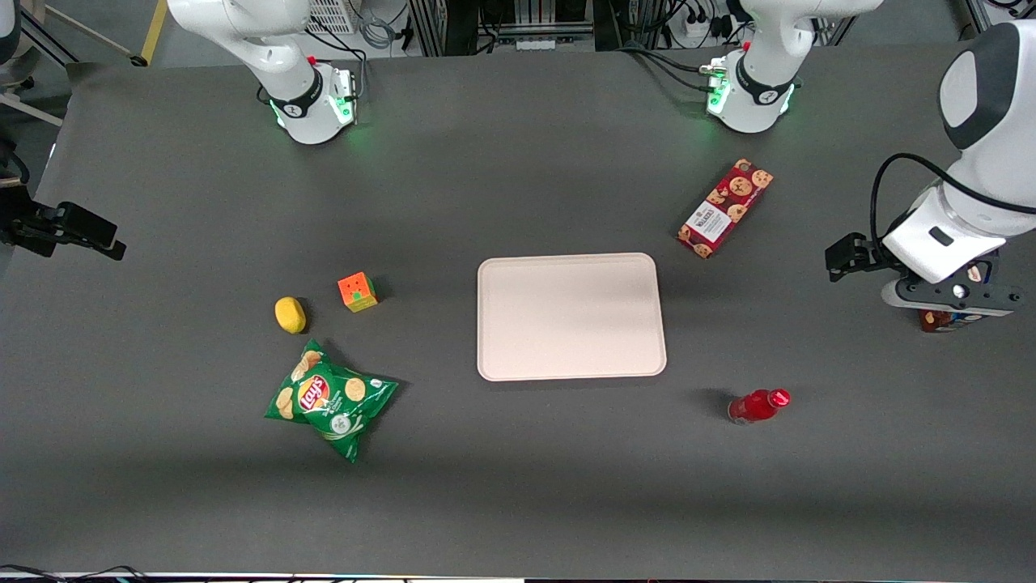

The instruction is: Place cookie box on tray

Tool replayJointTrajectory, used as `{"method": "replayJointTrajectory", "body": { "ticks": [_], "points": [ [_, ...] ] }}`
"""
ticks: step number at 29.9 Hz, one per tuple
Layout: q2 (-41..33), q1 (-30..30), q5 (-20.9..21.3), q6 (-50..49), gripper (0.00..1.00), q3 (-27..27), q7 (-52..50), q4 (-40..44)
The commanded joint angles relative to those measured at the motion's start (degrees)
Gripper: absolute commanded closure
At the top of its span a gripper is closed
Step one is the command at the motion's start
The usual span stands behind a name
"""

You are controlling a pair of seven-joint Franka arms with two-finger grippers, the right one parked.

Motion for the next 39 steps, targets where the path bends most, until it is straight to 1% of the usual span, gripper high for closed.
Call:
{"method": "replayJointTrajectory", "body": {
  "ticks": [1,39],
  "points": [
    [0.67,0.15,-0.34,-0.48,0.0,-0.05,-0.13,1.31],
    [0.4,0.06,-0.34,-1.71,0.0,-0.23,-0.05,1.31]
  ]
}}
